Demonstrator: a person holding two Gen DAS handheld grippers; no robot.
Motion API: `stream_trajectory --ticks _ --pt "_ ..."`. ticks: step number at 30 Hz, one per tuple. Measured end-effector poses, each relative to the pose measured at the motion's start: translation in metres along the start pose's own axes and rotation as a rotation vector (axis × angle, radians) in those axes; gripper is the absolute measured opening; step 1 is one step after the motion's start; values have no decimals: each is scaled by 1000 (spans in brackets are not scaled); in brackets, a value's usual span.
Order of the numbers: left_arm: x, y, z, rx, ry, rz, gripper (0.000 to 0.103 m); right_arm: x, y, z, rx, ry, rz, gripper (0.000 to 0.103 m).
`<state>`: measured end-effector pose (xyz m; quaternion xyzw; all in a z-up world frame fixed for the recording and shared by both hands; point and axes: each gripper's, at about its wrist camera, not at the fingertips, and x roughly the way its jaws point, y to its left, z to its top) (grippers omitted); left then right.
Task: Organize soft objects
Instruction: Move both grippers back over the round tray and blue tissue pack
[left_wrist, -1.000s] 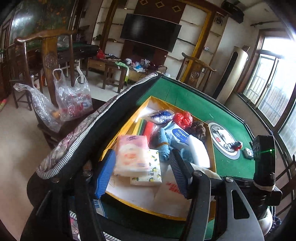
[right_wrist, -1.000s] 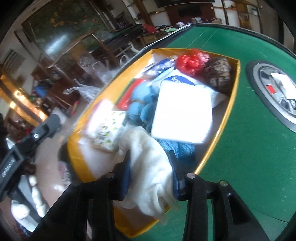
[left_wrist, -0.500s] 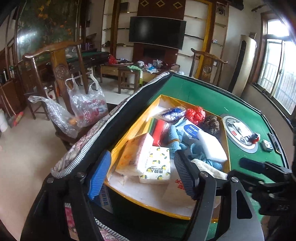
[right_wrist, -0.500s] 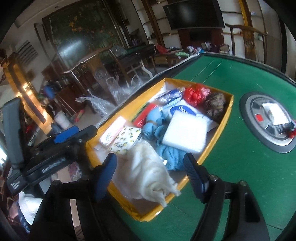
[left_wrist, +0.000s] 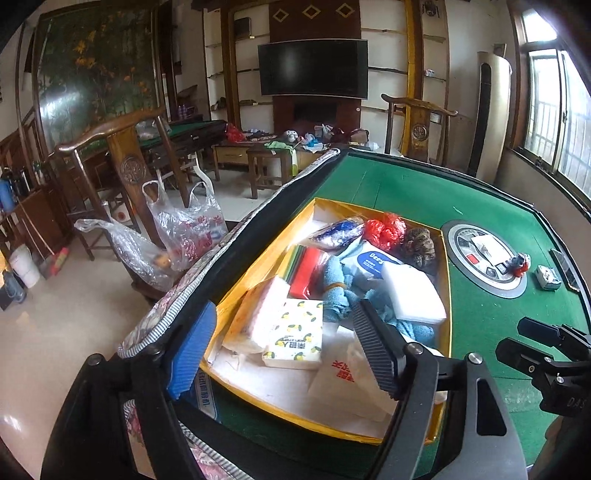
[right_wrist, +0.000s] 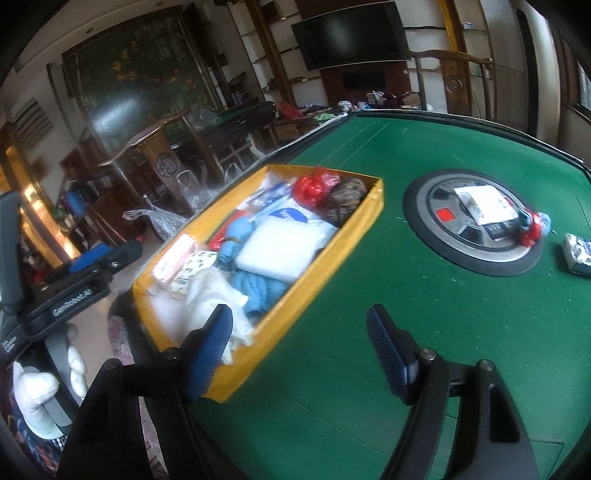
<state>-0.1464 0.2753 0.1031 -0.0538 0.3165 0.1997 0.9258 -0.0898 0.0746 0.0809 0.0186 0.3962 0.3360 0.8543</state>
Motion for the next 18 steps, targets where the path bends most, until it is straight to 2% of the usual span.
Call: stream_trajectory --ticks 9,14,18 --pt "-10 -37 -1 75 1 -22 79 -27 -56 -13 92 -30 -56 71" --pt "-15 -63 -5 125 28 -146 79 -58 -116 -14 214 -73 -123 71" --pt "-13 -92 -14 181 70 -261 79 -89 -182 -14 350 -129 -224 70"
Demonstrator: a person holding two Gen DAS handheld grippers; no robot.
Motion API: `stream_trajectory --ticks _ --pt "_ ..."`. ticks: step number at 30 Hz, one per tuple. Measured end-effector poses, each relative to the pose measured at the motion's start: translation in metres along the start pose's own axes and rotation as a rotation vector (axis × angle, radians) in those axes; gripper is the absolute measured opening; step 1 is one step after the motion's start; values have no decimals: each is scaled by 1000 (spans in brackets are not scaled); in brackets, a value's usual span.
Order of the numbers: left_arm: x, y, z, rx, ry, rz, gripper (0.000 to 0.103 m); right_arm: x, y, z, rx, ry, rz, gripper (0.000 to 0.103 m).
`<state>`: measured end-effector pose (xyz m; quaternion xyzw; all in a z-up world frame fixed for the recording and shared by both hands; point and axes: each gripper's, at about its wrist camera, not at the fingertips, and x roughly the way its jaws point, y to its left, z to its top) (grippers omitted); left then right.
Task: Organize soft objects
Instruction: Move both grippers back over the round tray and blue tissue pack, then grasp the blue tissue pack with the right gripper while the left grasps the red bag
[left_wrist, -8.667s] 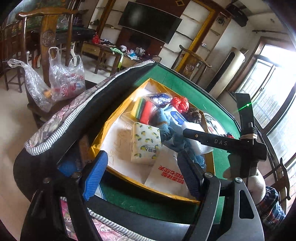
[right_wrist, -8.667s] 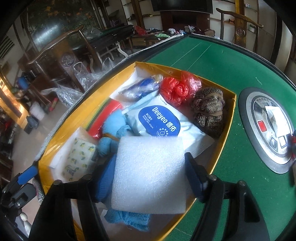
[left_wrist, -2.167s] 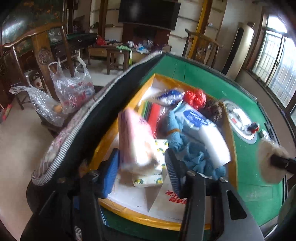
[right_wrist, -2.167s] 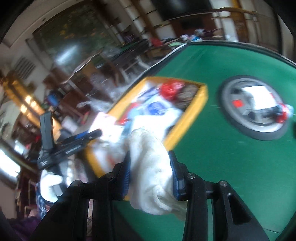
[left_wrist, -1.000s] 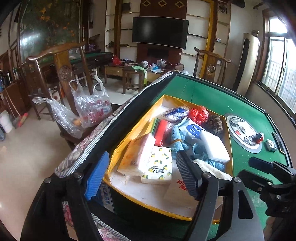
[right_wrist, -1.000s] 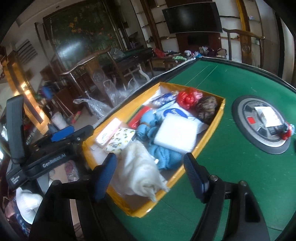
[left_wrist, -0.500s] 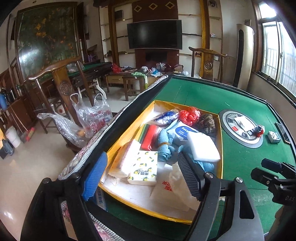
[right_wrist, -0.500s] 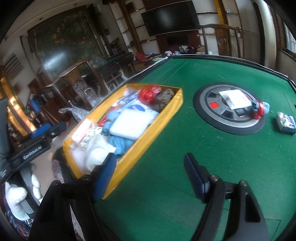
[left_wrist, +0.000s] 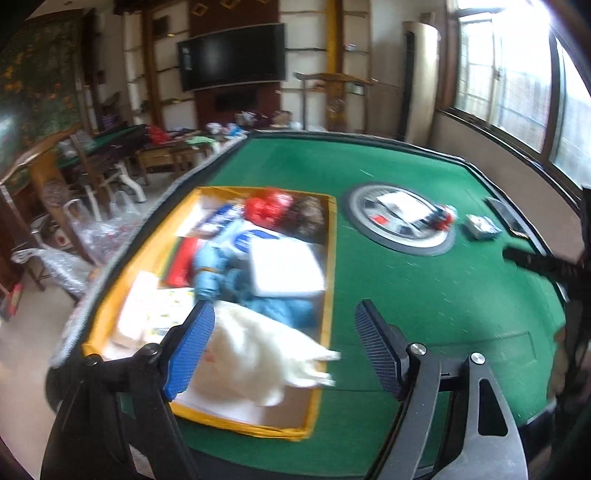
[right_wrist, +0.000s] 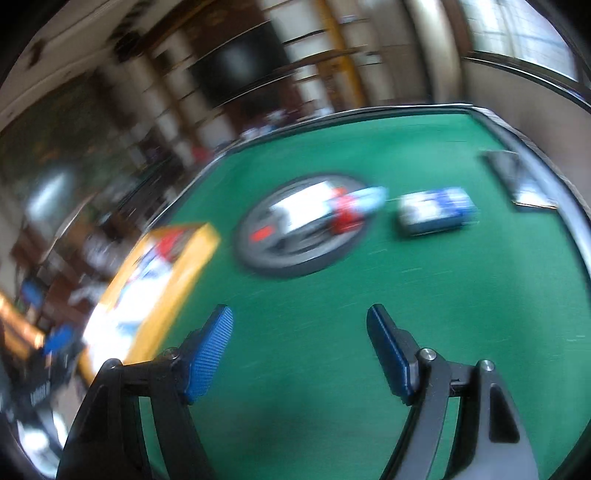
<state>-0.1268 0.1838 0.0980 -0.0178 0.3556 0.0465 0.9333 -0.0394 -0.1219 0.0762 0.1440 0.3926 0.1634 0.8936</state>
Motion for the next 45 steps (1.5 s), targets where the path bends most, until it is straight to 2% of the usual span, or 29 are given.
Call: stream_trajectory --ticks 5,10,14,17,20,24,28,29,31,32,33,34,35,37,39,41,44,45 --pt "13 -41 -11 74 57 -101 79 -10 -82 27 195 -52 -121 71" --pt "26 -68 -21 113 122 -168 79 7 -120 50 263 -29 -185 71" --pt "36 -81 -28 127 173 -194 79 31 -126 65 278 -1 -209 71" --pt "45 -86 -32 134 210 -206 79 50 -125 76 302 12 -191 71" --pt "53 -93 -38 145 241 -212 79 62 -111 85 265 22 -183 71" --pt "63 -99 -44 145 283 -232 79 80 -101 100 202 42 -269 71" --pt "62 -107 -48 172 278 -220 81 108 -102 108 176 132 -314 71" --pt "61 -107 -48 172 278 -220 83 115 -102 106 168 164 -320 73" --pt "61 -109 -48 169 276 -229 88 116 -96 106 136 147 -315 75" --pt "61 -109 -48 168 276 -233 93 116 -93 103 118 159 -301 76" --pt "61 -111 -49 168 278 -247 102 113 -88 99 84 161 -302 75" --pt "62 -112 -49 170 281 -263 103 109 -84 94 69 165 -297 71" --pt "63 -113 -49 171 289 -282 103 103 -80 88 59 167 -284 66" --pt "62 -116 -51 196 288 -260 103 86 -70 70 32 179 -250 61" --pt "64 -124 -53 277 316 -235 103 69 -63 49 19 205 -222 61" --pt "64 -125 -50 299 340 -257 103 54 -58 30 16 217 -191 61" --pt "73 -121 -26 230 373 -338 100 40 -63 13 17 175 -170 61" --pt "76 -121 -17 211 367 -339 100 37 -66 10 21 160 -164 61"
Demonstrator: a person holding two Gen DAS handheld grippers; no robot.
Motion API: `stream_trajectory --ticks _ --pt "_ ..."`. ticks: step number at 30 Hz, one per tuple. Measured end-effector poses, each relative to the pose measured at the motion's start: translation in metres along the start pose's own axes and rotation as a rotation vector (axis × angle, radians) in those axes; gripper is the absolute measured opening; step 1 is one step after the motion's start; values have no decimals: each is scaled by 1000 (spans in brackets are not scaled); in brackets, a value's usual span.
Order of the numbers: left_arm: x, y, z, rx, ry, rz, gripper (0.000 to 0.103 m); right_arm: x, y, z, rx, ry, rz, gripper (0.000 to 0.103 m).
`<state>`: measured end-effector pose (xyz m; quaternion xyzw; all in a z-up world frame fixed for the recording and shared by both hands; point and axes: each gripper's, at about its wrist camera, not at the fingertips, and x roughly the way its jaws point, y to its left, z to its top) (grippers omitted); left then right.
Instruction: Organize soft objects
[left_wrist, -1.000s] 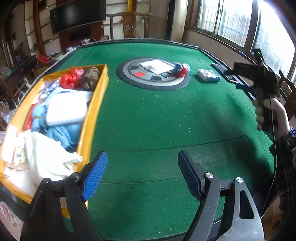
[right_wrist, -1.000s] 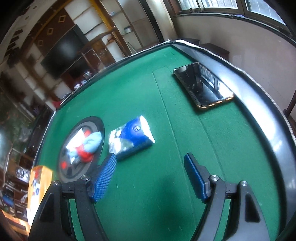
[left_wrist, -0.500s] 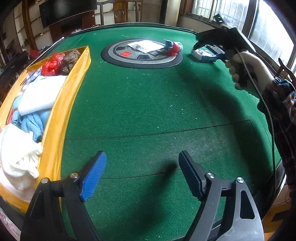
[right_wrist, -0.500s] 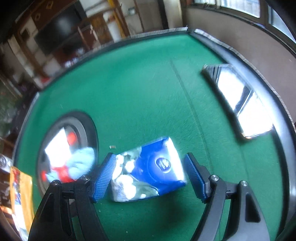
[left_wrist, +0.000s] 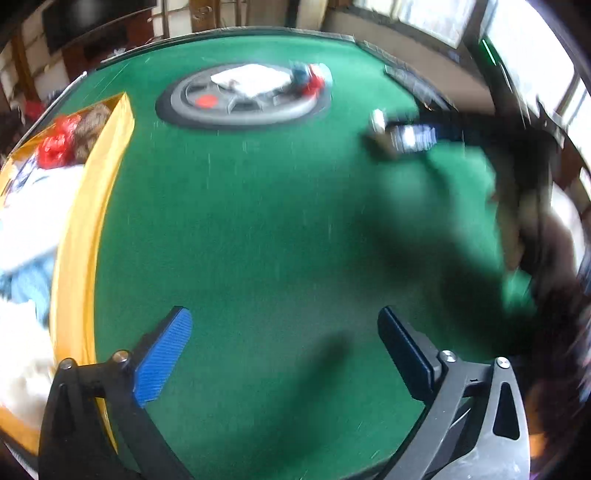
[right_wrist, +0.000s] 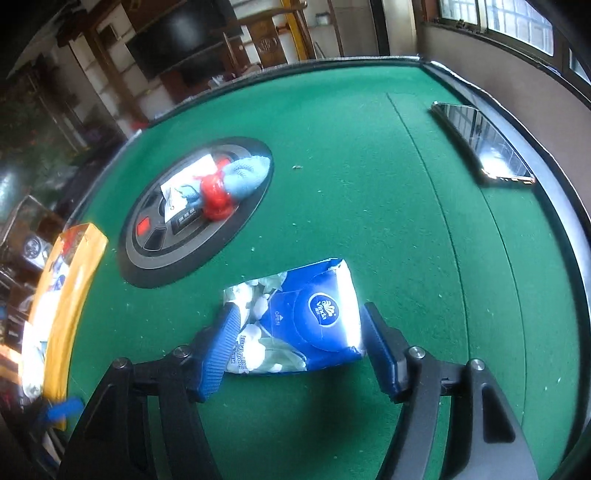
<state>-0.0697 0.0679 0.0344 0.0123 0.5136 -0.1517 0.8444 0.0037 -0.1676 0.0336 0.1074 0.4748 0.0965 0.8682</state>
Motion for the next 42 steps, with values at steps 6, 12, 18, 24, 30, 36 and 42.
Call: stream_trajectory --ticks 6,12,18,24,30,36,42 --pt "-3 -9 102 33 -186 50 100 -6 -4 -6 30 -18 -8 61" --pt "53 -37 172 153 -228 153 100 0 -14 4 34 -20 7 61" --pt "107 -61 208 237 -187 219 99 2 -17 6 48 -6 26 61" --pt "130 -70 212 244 -75 119 36 3 -16 8 43 -1 24 62" --pt "96 -66 201 221 -141 72 35 4 -13 7 25 -5 11 61" --pt "24 -27 182 150 -226 20 36 1 -21 7 71 -23 102 40" --pt "-45 56 135 -10 -295 70 36 0 -20 4 89 -42 202 32"
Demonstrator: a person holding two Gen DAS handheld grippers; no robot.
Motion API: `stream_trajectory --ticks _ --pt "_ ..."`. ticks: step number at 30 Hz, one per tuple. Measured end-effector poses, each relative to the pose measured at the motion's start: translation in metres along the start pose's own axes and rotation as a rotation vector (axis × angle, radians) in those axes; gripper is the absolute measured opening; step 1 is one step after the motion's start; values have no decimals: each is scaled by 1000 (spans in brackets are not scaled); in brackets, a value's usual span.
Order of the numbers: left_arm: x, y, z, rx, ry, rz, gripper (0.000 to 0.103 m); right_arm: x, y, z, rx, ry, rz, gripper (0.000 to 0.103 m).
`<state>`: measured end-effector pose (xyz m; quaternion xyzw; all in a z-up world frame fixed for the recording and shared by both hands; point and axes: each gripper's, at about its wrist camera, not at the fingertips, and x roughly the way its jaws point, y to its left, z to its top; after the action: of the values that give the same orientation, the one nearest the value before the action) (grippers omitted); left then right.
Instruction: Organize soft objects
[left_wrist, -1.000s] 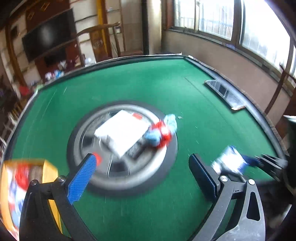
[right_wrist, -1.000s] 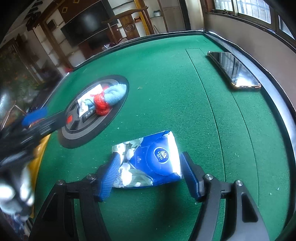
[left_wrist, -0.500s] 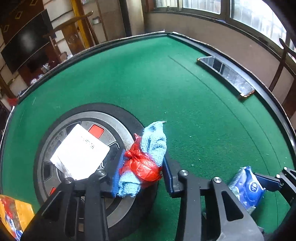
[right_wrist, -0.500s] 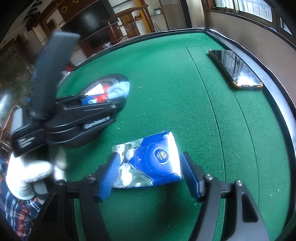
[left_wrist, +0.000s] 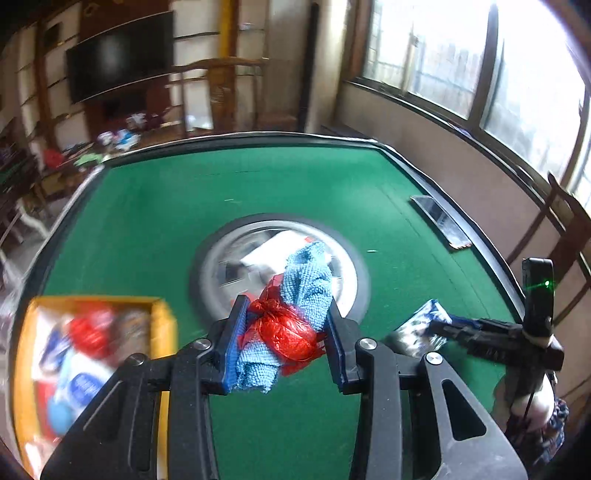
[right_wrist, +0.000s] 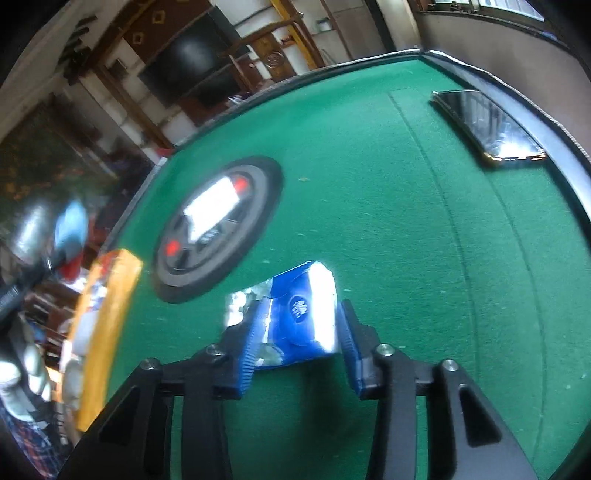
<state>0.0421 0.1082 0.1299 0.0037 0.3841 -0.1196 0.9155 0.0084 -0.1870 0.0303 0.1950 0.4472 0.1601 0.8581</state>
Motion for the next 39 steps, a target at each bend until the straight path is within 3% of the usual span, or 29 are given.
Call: stream_trajectory --ticks 4,5,6,12,19,28,30,32,33,35,39 --pt "-27 60 -27 -106 -15 84 36 -10 7 -2 -11 -62 34 30" --pt "-30 74 -33 -138 -14 97 36 -11 9 -3 -10 -73 42 15" --pt "-36 96 -43 -189 -10 107 36 -12 11 -2 -10 -76 47 13" --pt "-45 163 -84 -342 25 174 36 -14 28 -7 -1 -80 37 13" --pt "-35 203 -101 -403 49 182 36 -16 62 -9 -28 -51 59 13" --pt "-26 212 -117 -466 143 189 45 -31 146 -3 -197 -76 118 13" --pt "-36 210 -120 -471 126 188 47 -22 158 -1 -243 -58 59 19" --pt "-50 205 -121 -458 89 183 53 -10 159 -3 -276 -48 -51 67" --pt "-59 203 -121 -450 68 182 56 -4 155 -4 -281 -51 -94 75" --pt "-77 197 -124 -435 23 181 59 4 145 -6 -271 -57 -157 76" --pt "-100 190 -130 -431 -16 167 59 16 119 -6 -179 -19 -131 76"
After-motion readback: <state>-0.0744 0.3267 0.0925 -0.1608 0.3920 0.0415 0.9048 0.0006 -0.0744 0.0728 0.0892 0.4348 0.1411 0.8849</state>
